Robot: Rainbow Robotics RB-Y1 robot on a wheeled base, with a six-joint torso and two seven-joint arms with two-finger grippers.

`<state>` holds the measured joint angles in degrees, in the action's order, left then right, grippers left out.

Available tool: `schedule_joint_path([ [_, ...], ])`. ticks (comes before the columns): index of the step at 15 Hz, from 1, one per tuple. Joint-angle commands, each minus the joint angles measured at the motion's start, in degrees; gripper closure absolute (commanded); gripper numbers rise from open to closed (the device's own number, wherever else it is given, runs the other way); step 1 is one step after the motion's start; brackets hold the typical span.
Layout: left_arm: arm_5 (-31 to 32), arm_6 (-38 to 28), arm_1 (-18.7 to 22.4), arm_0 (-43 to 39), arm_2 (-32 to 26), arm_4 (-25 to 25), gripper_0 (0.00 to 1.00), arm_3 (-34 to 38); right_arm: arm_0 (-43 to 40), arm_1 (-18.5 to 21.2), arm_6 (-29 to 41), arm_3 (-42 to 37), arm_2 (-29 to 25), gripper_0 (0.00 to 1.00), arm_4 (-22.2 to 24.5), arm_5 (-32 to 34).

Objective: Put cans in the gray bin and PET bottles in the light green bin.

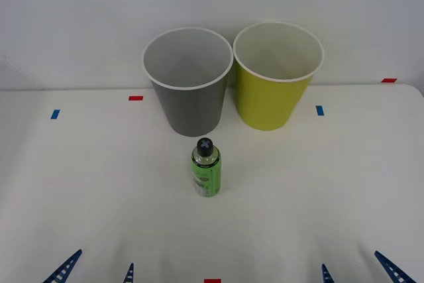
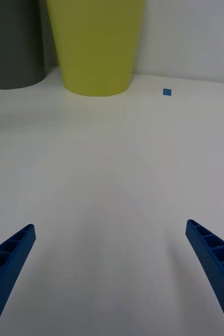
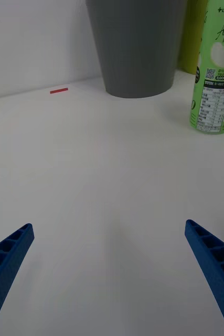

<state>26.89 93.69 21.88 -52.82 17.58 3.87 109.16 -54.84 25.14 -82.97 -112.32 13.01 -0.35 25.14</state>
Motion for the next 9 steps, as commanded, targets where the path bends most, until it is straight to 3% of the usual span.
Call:
schedule_joint_path([
  [1,0.0,0.0,0.0,0.0,0.0,0.0,0.00,0.0,0.0,0.0,0.0,0.0,0.0,0.00,0.0,0.0],
  [9,0.0,0.0,0.0,0.0,0.0,0.0,0.00,0.0,0.0,0.0,0.0,0.0,0.0,0.00,0.0,0.0],
])
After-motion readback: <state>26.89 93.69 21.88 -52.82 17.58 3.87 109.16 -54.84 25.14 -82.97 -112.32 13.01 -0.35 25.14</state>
